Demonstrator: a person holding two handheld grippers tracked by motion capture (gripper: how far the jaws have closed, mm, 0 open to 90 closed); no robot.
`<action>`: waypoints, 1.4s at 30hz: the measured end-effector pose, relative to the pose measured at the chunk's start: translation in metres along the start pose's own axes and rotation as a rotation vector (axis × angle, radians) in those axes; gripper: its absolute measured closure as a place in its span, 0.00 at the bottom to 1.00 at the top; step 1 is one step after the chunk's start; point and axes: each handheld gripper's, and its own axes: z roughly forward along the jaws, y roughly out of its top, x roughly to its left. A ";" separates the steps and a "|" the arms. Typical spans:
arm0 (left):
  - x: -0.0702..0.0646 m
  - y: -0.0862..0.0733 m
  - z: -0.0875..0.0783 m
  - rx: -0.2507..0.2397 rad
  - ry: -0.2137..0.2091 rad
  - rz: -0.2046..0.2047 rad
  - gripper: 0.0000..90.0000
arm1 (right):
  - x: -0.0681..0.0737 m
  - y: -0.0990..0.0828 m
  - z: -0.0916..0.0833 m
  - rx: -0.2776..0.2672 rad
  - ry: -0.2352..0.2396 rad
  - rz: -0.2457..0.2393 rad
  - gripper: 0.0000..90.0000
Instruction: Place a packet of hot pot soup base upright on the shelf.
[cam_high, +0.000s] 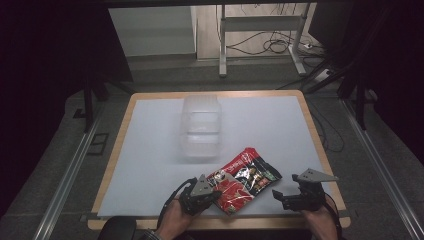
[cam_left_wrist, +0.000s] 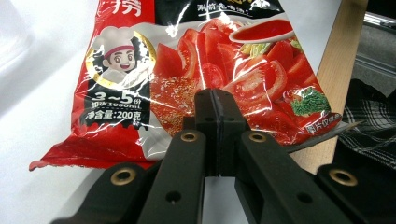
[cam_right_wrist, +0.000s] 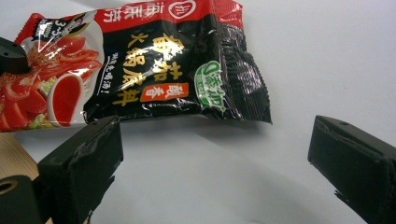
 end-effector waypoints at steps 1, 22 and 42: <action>-0.001 -0.001 0.000 -0.004 0.004 -0.002 1.00 | 0.000 0.000 0.000 0.000 -0.001 0.001 0.04; -0.002 -0.016 -0.006 0.011 -0.007 -0.012 1.00 | 0.020 0.009 -0.004 -0.010 0.054 -0.041 0.03; -0.001 -0.018 -0.006 0.012 -0.015 -0.015 1.00 | 0.075 0.056 0.022 -0.010 0.216 -0.089 0.03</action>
